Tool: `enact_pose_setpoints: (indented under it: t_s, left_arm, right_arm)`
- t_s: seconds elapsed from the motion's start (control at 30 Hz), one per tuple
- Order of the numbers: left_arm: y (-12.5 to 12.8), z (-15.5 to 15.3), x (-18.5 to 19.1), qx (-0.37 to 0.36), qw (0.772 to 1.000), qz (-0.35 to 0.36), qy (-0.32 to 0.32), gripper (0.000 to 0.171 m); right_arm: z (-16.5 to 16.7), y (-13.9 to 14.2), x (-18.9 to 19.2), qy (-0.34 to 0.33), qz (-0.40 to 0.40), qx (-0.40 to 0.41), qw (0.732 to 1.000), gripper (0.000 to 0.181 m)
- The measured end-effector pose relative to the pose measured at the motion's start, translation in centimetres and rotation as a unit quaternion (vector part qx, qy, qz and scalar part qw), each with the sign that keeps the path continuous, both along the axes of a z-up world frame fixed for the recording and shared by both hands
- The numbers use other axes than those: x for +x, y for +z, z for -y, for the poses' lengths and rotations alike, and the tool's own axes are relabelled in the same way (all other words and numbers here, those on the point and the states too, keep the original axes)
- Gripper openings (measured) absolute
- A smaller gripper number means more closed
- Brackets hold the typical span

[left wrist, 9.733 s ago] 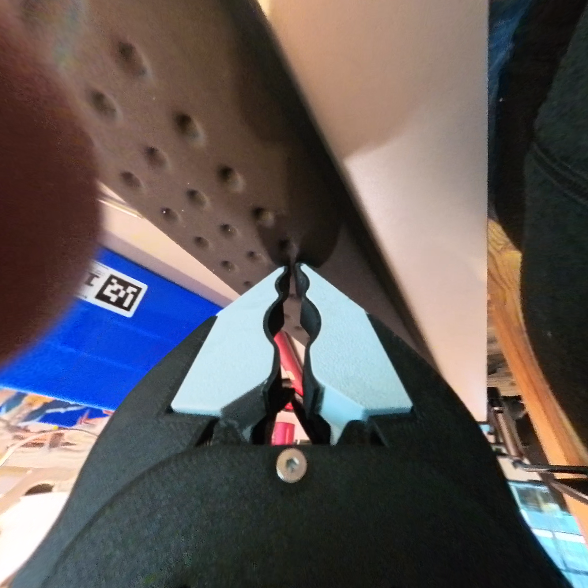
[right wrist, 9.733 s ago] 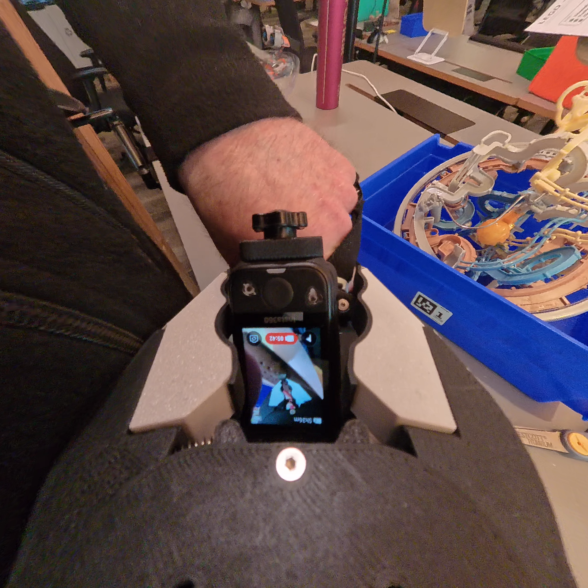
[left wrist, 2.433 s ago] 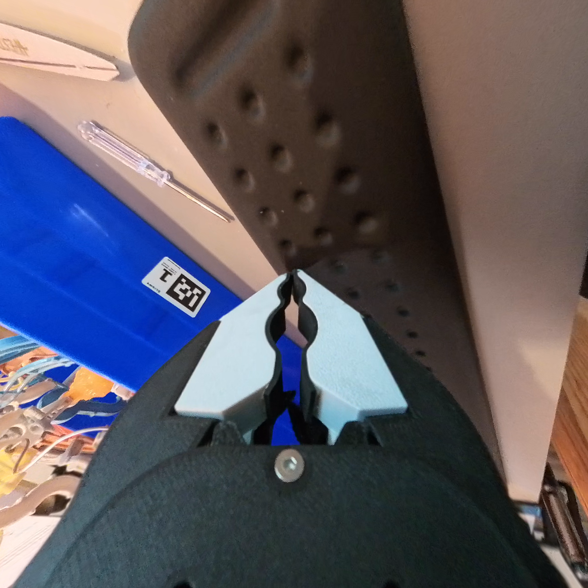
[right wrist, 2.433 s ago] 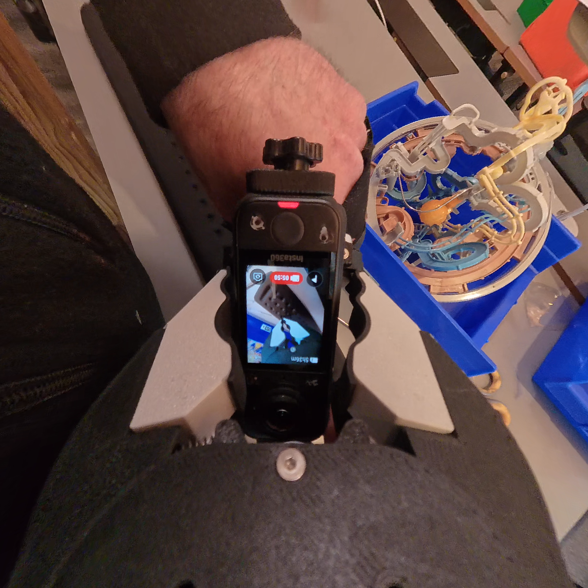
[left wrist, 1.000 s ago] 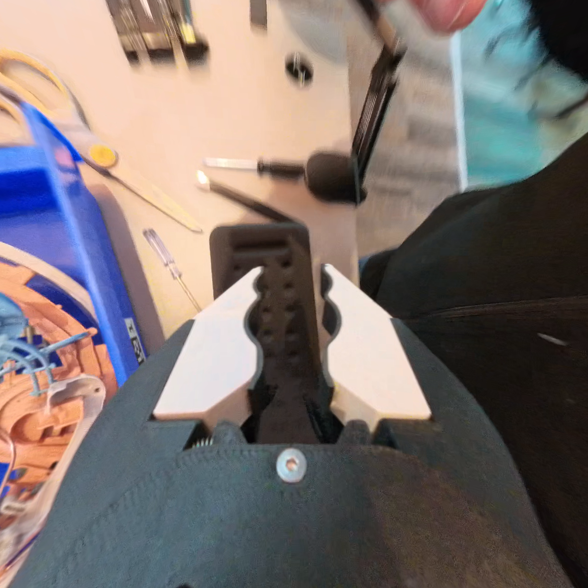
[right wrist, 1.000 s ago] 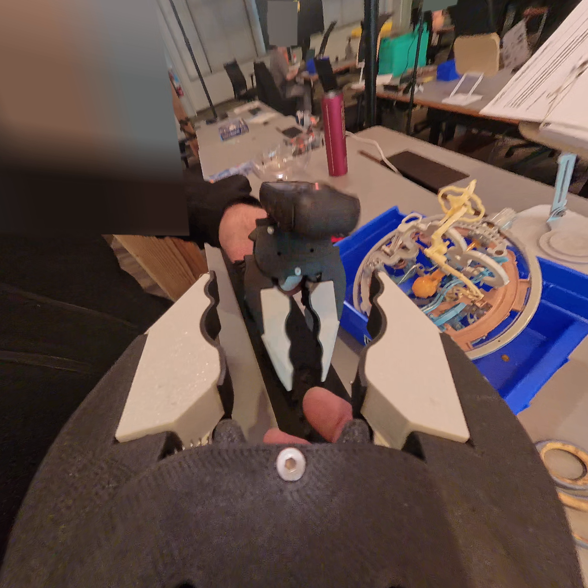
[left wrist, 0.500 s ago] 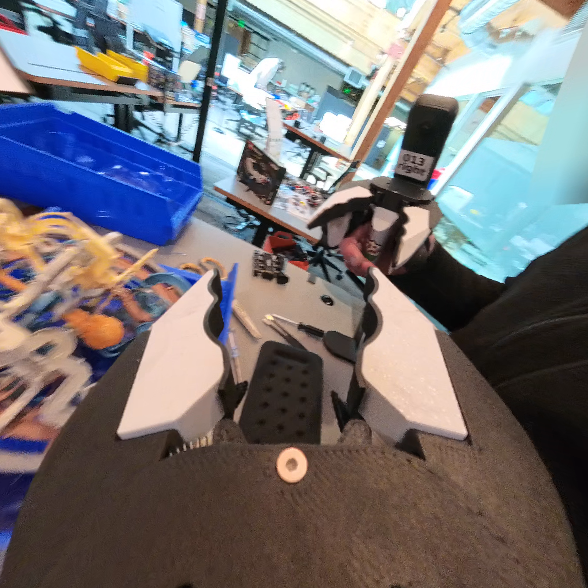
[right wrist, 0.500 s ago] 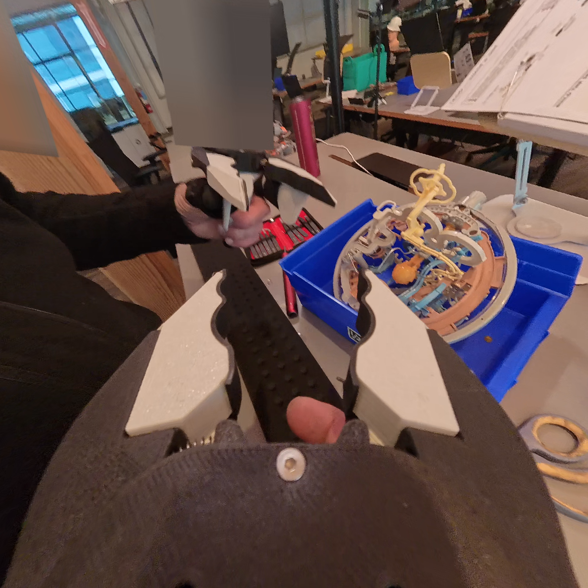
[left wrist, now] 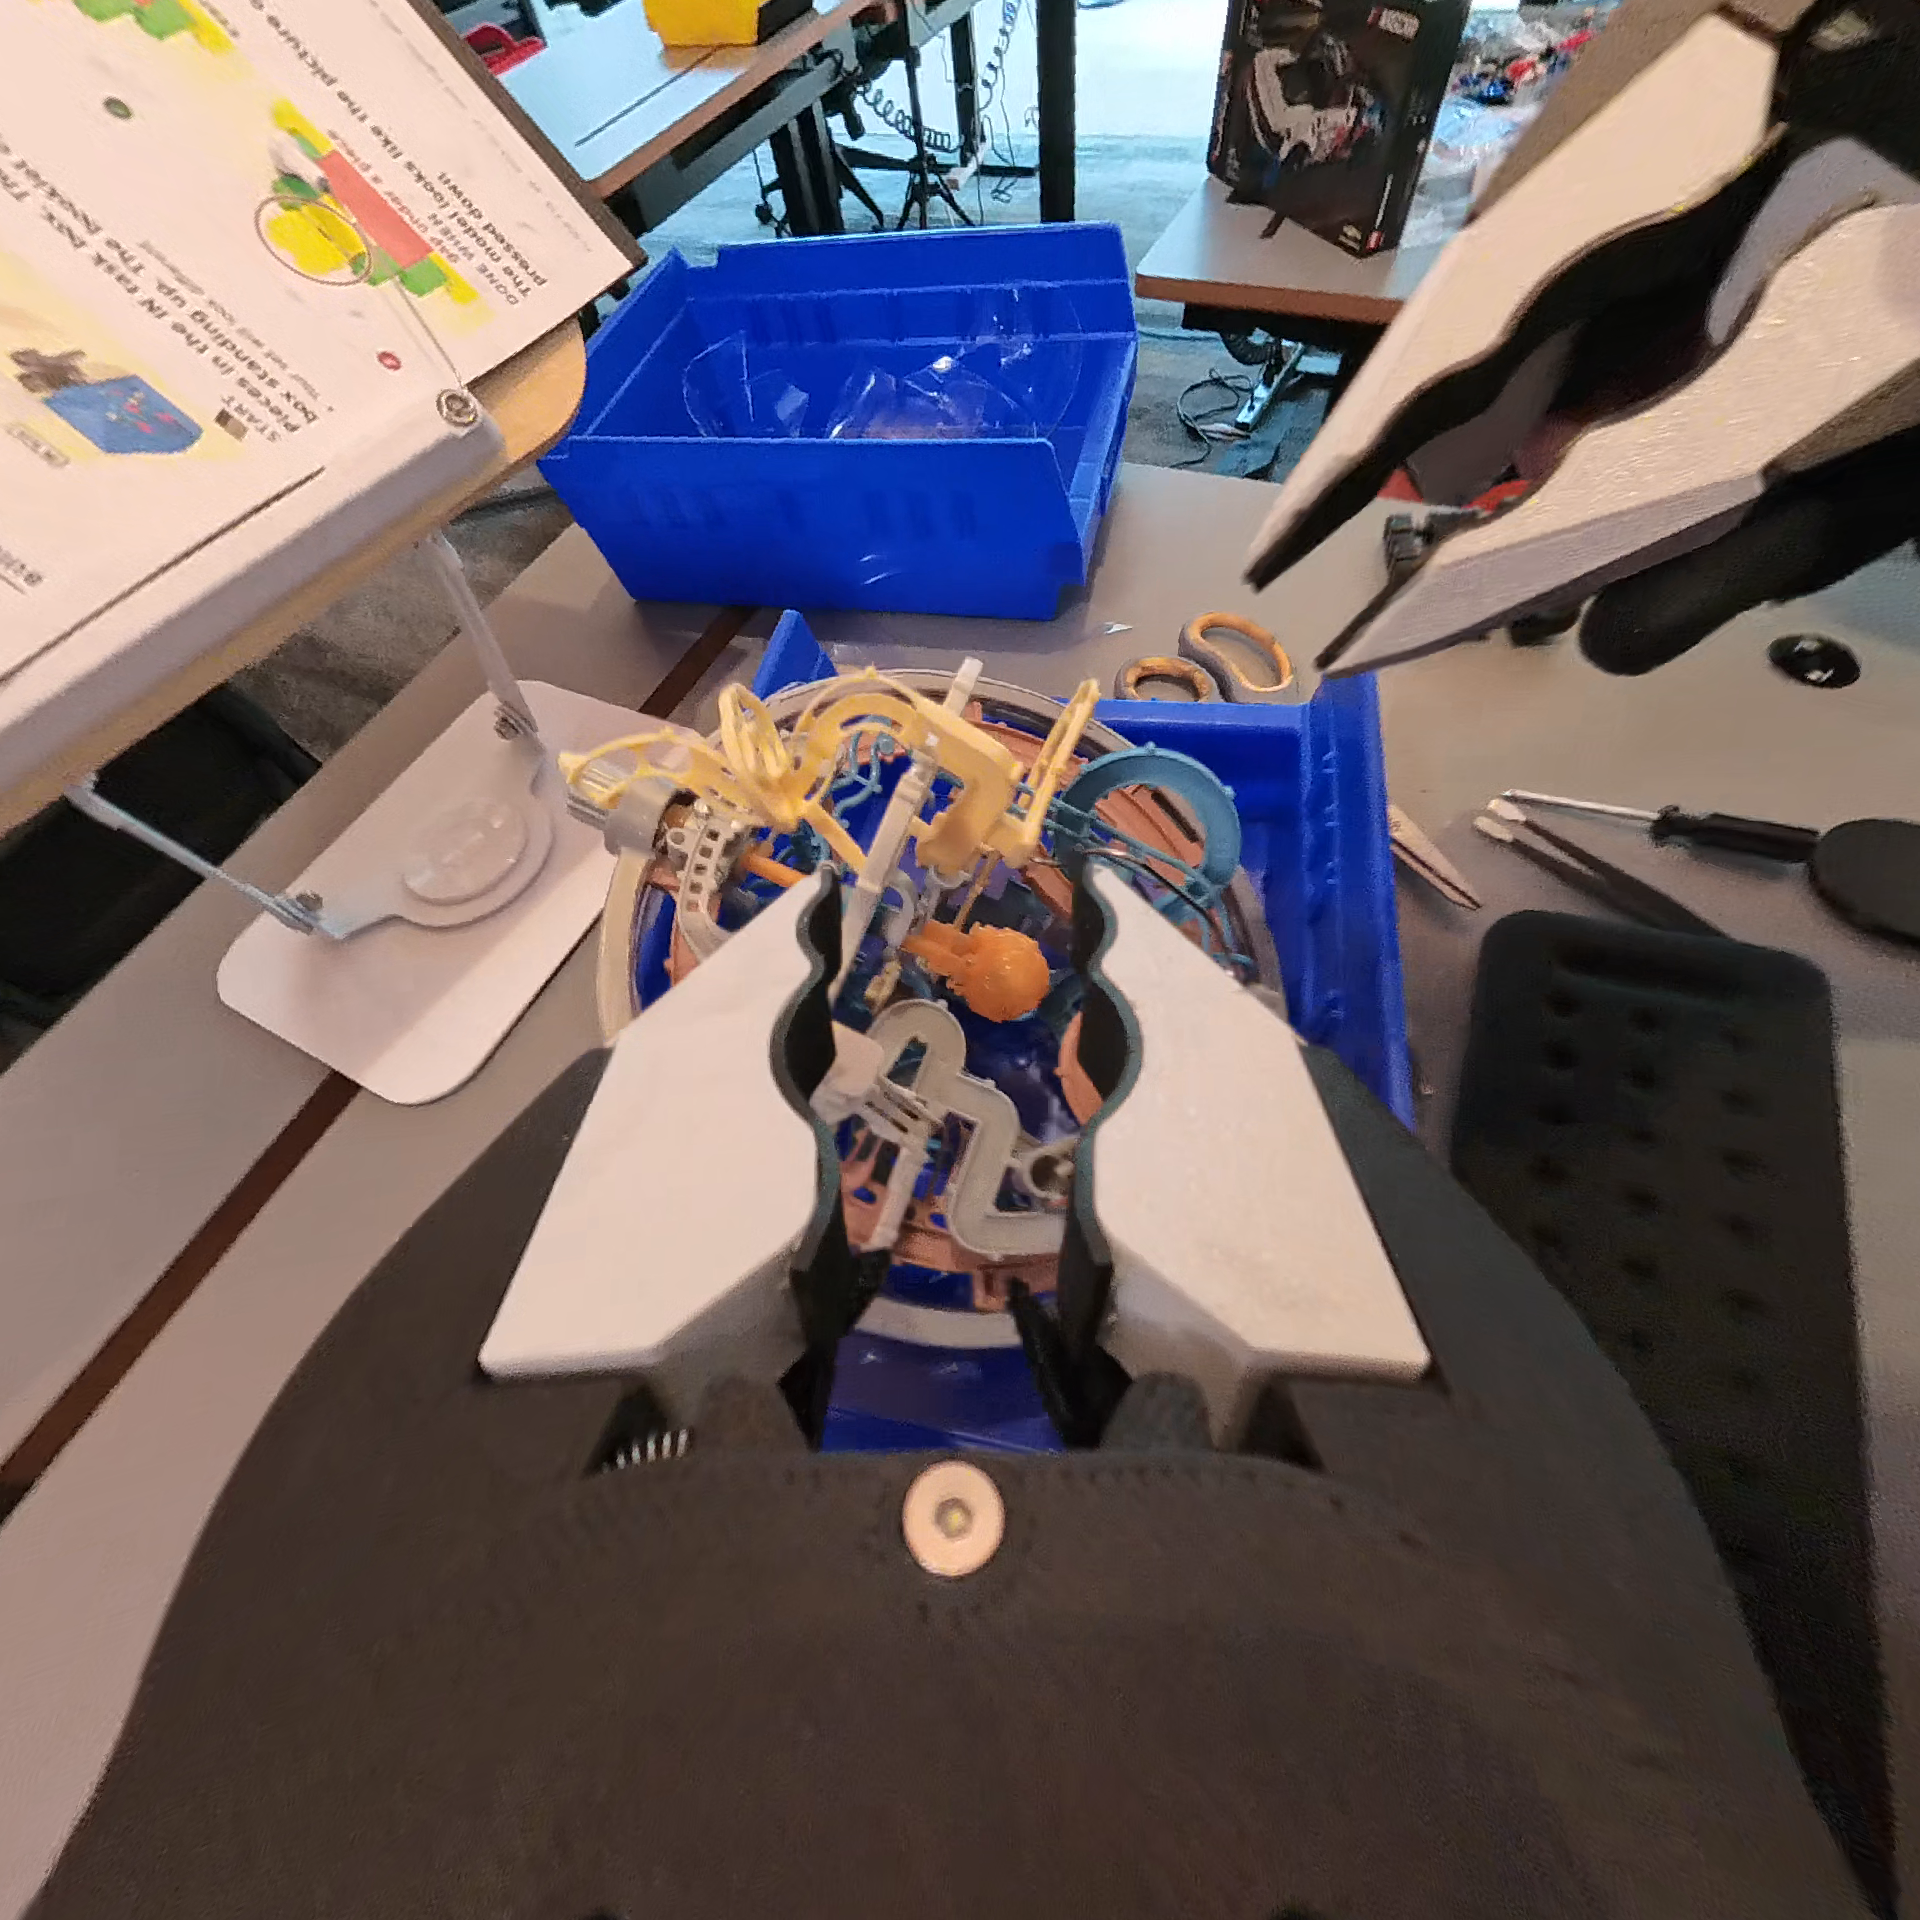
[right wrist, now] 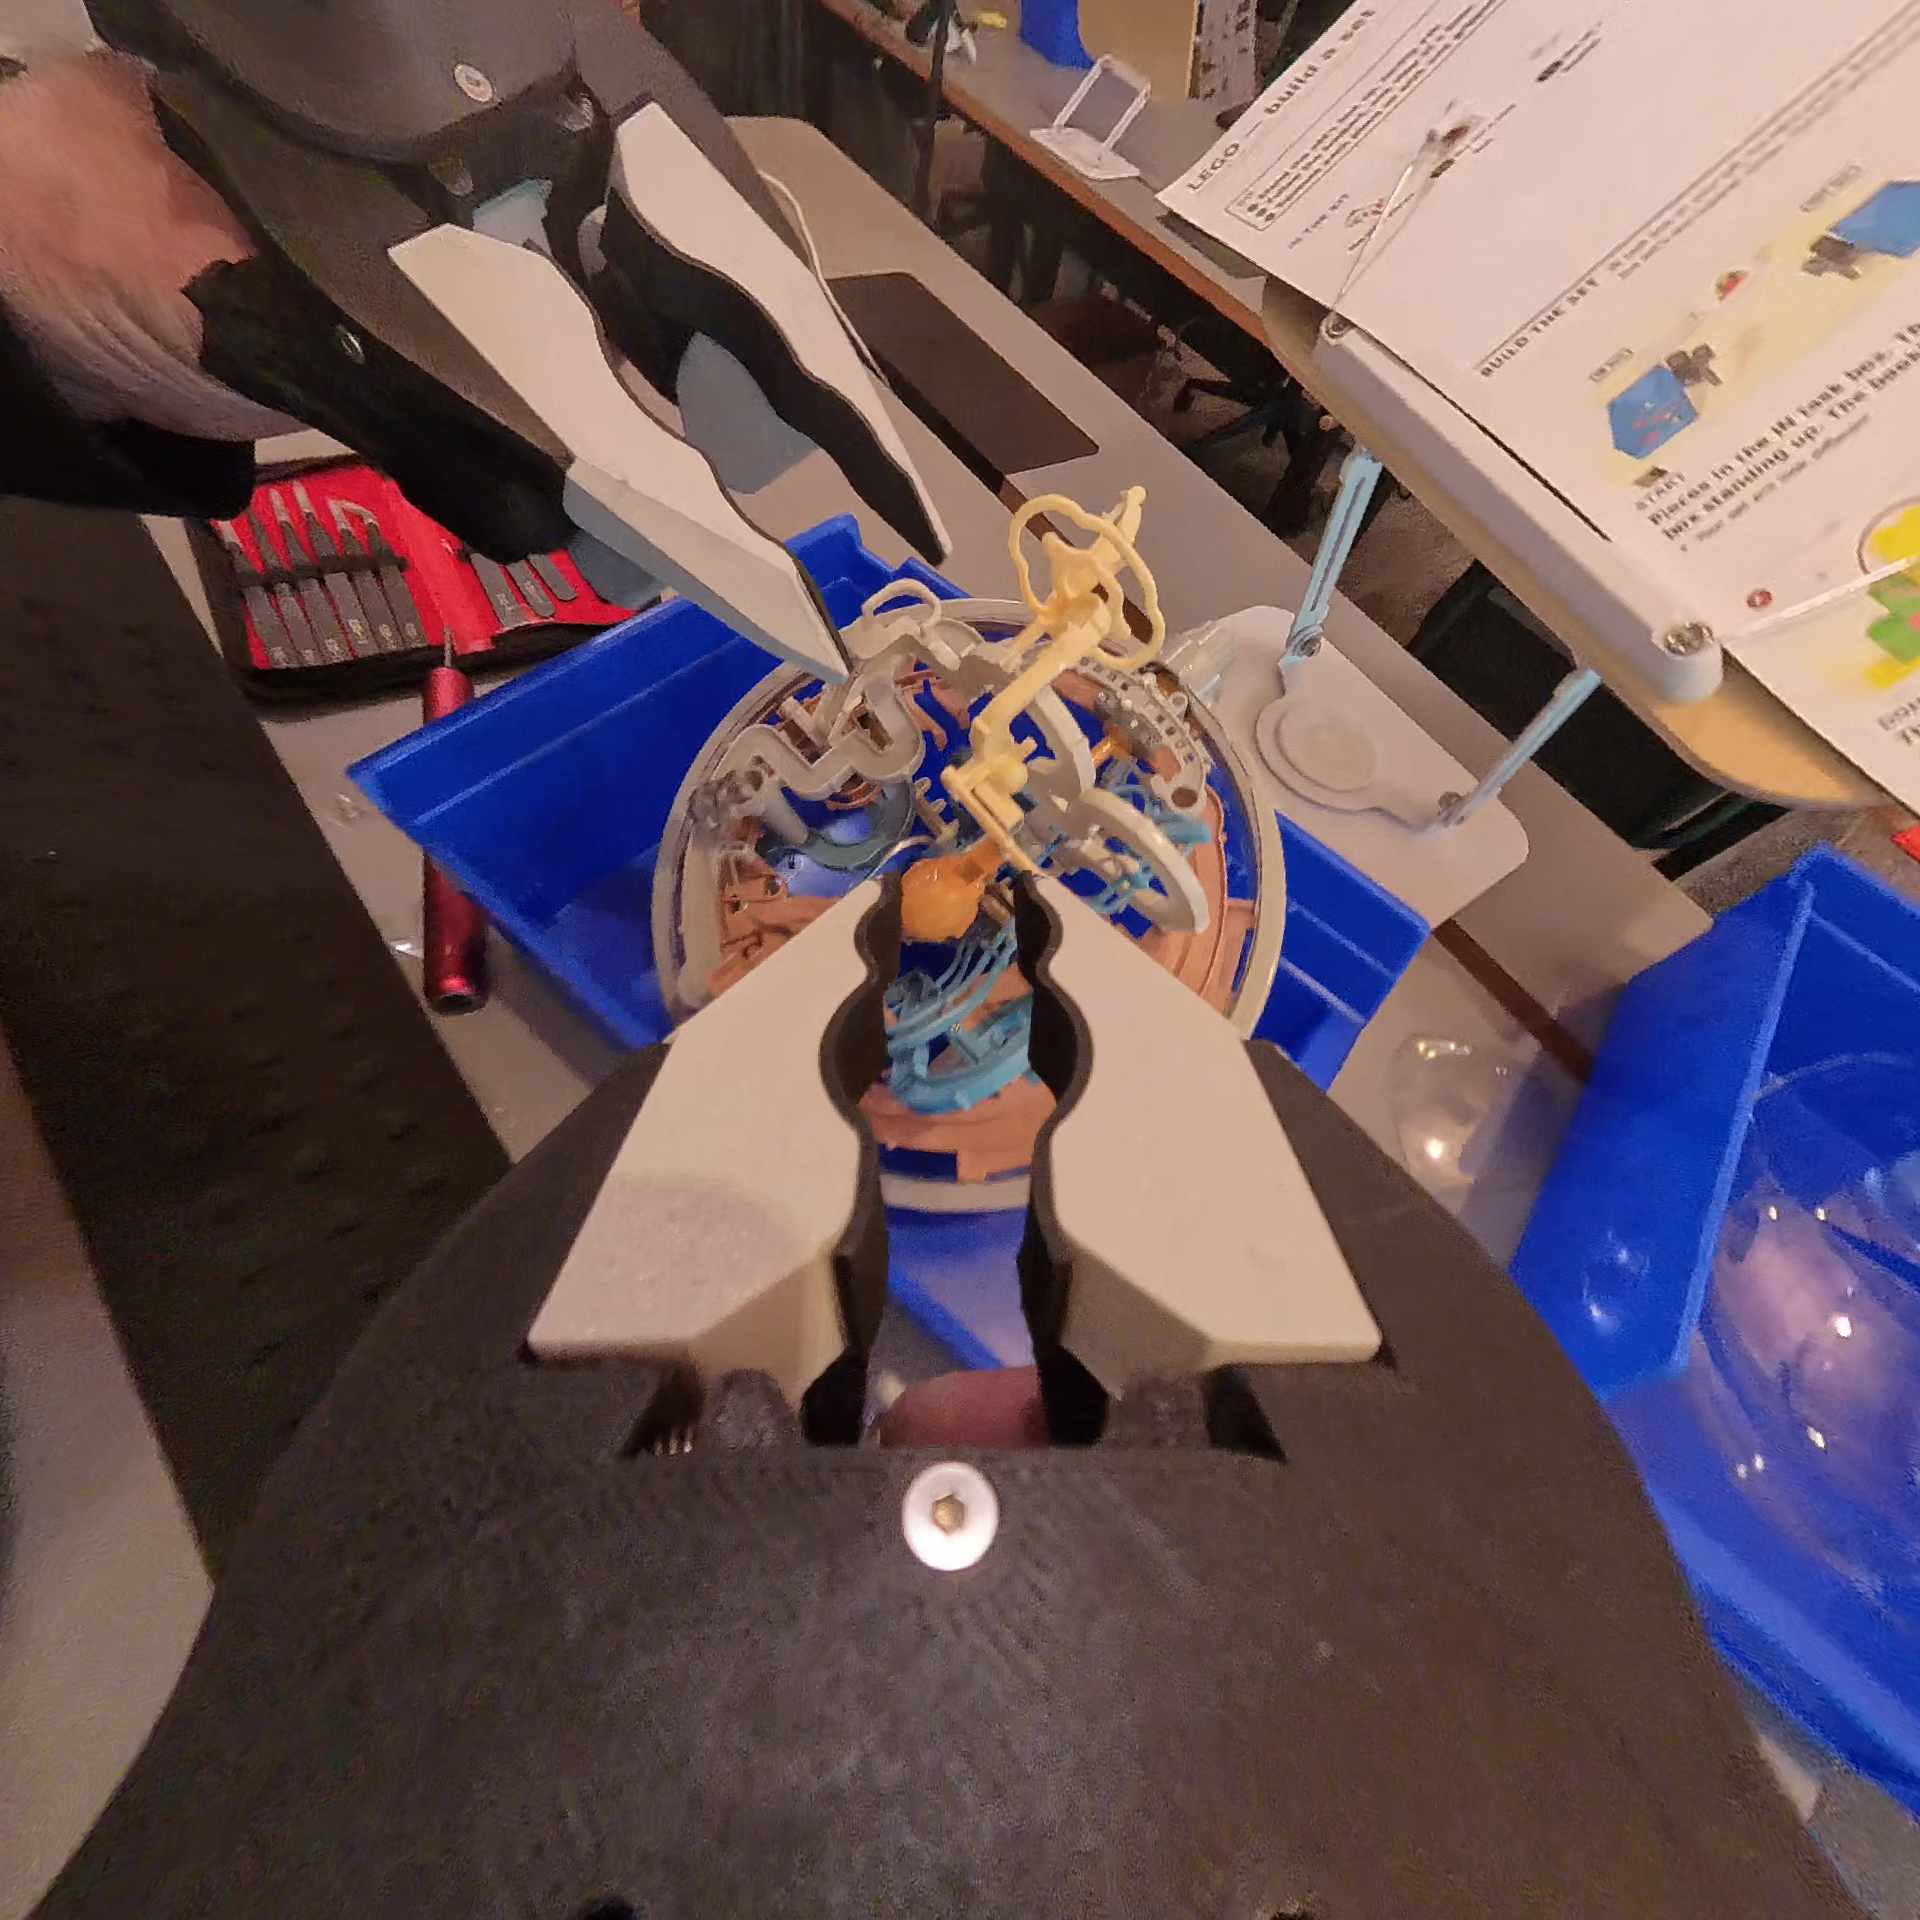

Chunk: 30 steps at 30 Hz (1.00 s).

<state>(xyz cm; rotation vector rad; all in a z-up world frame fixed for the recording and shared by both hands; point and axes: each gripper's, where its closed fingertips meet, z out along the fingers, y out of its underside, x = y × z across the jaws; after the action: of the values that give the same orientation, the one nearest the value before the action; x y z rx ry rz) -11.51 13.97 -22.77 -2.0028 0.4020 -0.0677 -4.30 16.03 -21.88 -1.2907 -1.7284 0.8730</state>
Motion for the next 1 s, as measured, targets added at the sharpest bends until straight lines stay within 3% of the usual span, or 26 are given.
enact_pose_setpoints:
  t_s: [0.17, 0.33, 0.4, 0.6, 0.73, 0.83, 1.0]
  left_arm:
    - [-1.7, -1.7, -0.7, -0.01, 0.999, -0.045, -0.023, 0.027]
    - [-2.1, -3.0, -1.1, 0.001, 0.998, -0.043, -0.038, 0.005]
    - [-2.1, -3.3, -1.4, 0.007, 0.997, -0.062, -0.042, 0.004]
    - [-1.7, -3.6, -0.7, 0.028, 0.996, -0.065, -0.062, 0.013]
    - [-1.9, -3.7, -0.4, 0.038, 0.995, -0.071, -0.062, 0.004]
    - [-1.6, -3.3, -0.4, 0.058, 0.995, -0.056, -0.06, 0.003]
    - [-1.2, -3.0, 0.0, 0.056, 0.995, -0.053, -0.064, 0.002]
  right_arm:
    - [-0.5, -2.1, -3.8, 0.025, 0.041, 0.024, 0.999, 0.021]
    - [0.2, -2.4, -6.7, 0.025, 0.038, -0.096, 0.994, 0.025]
    - [-0.6, -2.5, -7.4, -0.001, 0.031, -0.113, 0.993, 0.011]
    - [-0.7, -2.3, -7.6, 0.01, 0.026, -0.141, 0.99, 0.009]
    - [0.0, -1.8, -7.5, 0.019, -0.001, -0.162, 0.987, 0.007]
    - [0.0, -1.3, -7.4, 0.022, -0.019, -0.215, 0.976, 0.005]
    - [-0.3, -0.5, -7.1, 0.02, -0.047, -0.359, 0.932, 0.006]
